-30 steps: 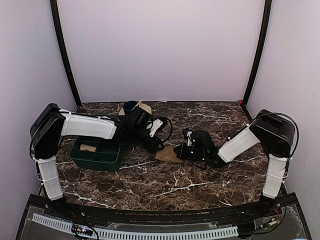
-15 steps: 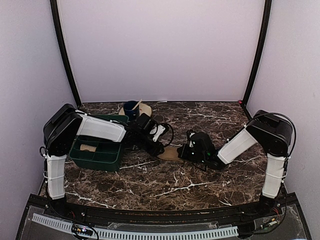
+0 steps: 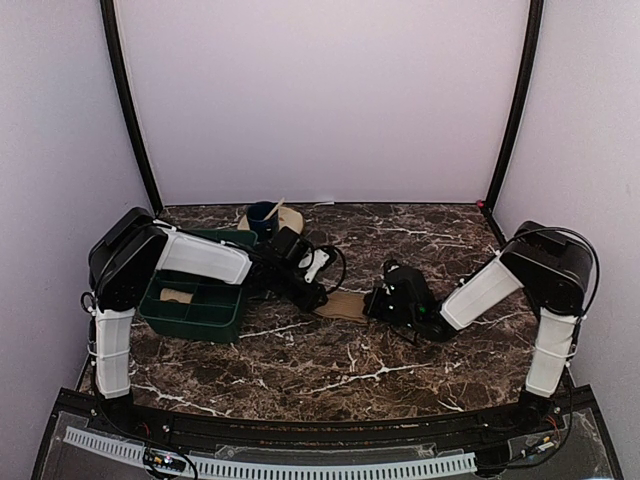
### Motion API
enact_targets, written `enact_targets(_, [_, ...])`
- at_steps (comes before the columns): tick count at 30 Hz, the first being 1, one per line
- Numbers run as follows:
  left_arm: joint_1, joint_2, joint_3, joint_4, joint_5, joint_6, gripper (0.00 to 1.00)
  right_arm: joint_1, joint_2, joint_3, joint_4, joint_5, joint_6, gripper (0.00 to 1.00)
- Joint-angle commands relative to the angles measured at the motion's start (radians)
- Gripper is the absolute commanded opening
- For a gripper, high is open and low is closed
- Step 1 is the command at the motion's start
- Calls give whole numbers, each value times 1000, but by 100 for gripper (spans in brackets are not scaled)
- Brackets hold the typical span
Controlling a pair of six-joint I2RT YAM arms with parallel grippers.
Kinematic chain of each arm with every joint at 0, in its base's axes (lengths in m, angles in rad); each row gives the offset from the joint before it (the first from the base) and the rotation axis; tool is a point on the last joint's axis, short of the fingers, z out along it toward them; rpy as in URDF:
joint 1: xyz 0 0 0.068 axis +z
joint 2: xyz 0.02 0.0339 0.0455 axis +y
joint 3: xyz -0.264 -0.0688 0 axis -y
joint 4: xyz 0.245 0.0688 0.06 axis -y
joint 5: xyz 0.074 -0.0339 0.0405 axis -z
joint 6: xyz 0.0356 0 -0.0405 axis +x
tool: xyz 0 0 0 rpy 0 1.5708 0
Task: Roll the socks
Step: Smooth out the sock at the center of the board.
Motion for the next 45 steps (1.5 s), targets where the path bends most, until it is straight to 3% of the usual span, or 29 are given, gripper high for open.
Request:
enact_targets(1, [10,4,-38,-22,5,3,41,-6,-44,-33,-12,44,-23,0])
enact_targets(7, [11,11,-37,-23,38,4,41,14,-66,-26,105,0,-74,0])
enact_targets(17, [15,23,-14,-52,97,7,39,48,28,33,212,-69,-91,0])
enact_targets(29, [19,33,8,-76,148,12,37,78,183,133,238,-148,-47,0])
enact_targets(45, [35,54,14,-102,123,15,35,66,103,-22,144,42,39,0])
